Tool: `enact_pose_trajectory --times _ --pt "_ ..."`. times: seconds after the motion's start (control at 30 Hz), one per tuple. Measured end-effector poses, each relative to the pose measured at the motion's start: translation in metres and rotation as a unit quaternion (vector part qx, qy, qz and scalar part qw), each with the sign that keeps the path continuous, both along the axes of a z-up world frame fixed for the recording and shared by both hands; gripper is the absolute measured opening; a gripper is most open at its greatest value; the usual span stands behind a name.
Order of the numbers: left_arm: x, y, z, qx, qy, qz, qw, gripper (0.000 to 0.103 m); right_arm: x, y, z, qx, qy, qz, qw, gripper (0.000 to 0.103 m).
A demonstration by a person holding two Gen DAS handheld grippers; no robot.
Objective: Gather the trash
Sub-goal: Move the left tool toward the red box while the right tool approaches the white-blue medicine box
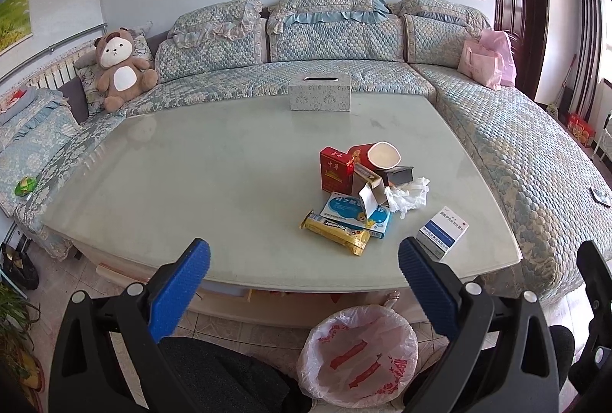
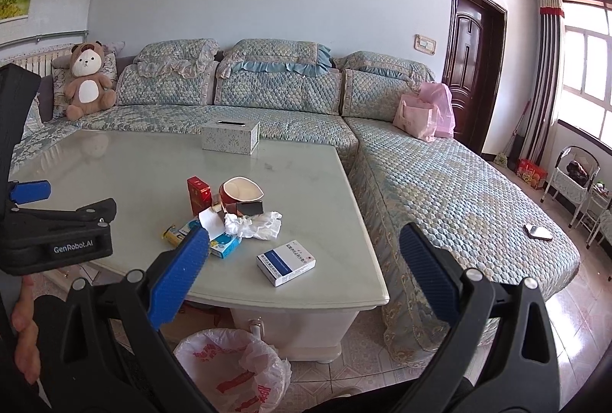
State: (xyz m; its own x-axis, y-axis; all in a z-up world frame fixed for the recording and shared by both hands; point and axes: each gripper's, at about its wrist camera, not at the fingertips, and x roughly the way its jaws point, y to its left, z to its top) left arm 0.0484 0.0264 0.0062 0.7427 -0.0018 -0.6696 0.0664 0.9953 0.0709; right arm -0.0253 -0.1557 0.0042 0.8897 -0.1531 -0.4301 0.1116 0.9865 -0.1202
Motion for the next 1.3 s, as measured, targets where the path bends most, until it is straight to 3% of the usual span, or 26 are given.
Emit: enact_pose_trajectory --times 0.1,0.33,0.53,0.93,1.3 --pt "0.022 0.008 0.009 -0.004 0.018 -0.021 0.9996 0.097 0.013 -0.010 0.008 -0.008 0.010 0.025 1.000 0.097" --pt "0.065 0.012 0.030 0.033 0.034 -0.031 0.9984 0.097 0.053 -0.019 0.011 -0.016 0.059 0.092 0.994 0.097" --pt "0.105 0.002 0.023 0.043 0.081 -0.087 0.9920 0.097 0.092 -0.035 0.012 -0.005 0.102 0.135 0.986 0.097" --pt "0.170 -0.030 -0.007 0.089 0.154 -0.167 0.9697 0.097 0.154 -0.045 -0.017 0.002 0.240 0.221 0.945 0.097" --pt "0.221 -0.055 -0.043 0.131 0.206 -0.201 0.9488 0.097 0.194 -0.040 -0.057 -0.022 0.313 0.244 0.918 0.097"
